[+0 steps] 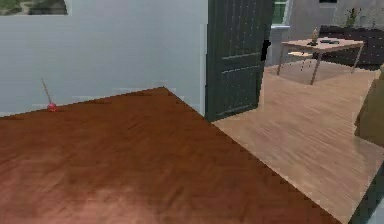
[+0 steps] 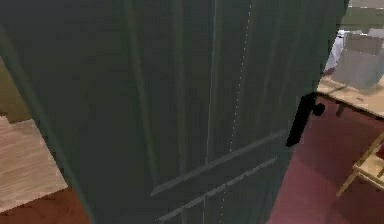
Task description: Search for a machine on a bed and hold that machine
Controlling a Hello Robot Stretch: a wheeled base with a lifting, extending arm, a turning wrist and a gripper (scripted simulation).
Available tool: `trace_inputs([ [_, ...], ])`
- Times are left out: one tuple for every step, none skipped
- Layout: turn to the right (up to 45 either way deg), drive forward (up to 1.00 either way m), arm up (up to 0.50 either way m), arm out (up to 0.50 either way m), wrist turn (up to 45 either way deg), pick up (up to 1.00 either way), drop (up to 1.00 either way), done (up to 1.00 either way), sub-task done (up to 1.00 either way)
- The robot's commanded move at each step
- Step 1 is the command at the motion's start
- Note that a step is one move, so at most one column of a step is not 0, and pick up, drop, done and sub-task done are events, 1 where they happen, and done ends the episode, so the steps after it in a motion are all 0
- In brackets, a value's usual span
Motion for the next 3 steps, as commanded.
trace_inputs([
  [0.0, 0.45, 0.0, 0.0, 0.0, 0.0, 0.0, 0.0, 0.0],
  [36.0, 0.0, 0.0, 0.0, 0.0, 0.0, 0.0, 0.0, 0.0],
  [0.0, 1.0, 0.0, 0.0, 0.0, 0.0, 0.0, 0.0, 0.0],
])
